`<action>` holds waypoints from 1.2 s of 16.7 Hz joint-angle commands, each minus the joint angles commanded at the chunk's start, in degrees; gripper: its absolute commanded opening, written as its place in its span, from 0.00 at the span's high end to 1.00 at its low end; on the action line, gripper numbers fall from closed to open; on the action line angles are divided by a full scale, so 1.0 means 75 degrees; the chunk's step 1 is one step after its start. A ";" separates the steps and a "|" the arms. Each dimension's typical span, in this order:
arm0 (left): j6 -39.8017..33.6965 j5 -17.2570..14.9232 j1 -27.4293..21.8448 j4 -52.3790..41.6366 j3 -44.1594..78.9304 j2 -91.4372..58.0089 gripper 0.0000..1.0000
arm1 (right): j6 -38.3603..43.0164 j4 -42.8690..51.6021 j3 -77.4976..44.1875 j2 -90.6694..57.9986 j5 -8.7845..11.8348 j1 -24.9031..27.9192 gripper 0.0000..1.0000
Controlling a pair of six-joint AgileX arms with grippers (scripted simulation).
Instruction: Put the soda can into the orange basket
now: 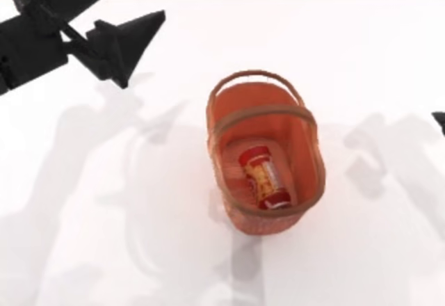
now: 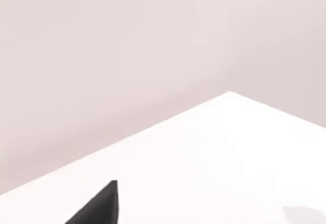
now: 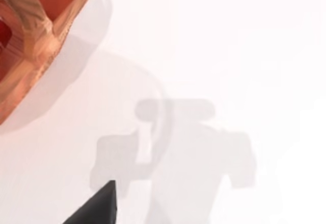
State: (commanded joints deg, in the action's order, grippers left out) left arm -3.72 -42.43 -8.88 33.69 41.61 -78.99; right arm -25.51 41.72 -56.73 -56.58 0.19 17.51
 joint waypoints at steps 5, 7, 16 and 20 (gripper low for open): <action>-0.0095 0.2192 0.0596 -0.2054 -0.2295 0.4019 0.00 | -0.1748 0.2937 -0.4337 -0.4322 0.0018 0.1179 0.00; -0.0046 0.3013 0.0795 -0.2758 -0.3141 0.5644 0.00 | -0.2394 0.4001 -0.5925 -0.5906 0.0019 0.1613 0.00; 0.0455 0.5528 0.1314 -0.4434 -0.5450 1.0337 0.00 | -0.4244 0.6807 -1.0414 -0.9983 -0.0056 0.2853 0.00; 0.0496 0.5657 0.1337 -0.4492 -0.5549 1.0532 0.00 | -0.4326 0.6916 -1.0600 -1.0127 -0.0065 0.2909 0.00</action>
State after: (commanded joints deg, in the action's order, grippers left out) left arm 0.00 0.00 1.15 0.00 0.00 0.00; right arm -57.96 93.59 -136.23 -132.53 -0.29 39.33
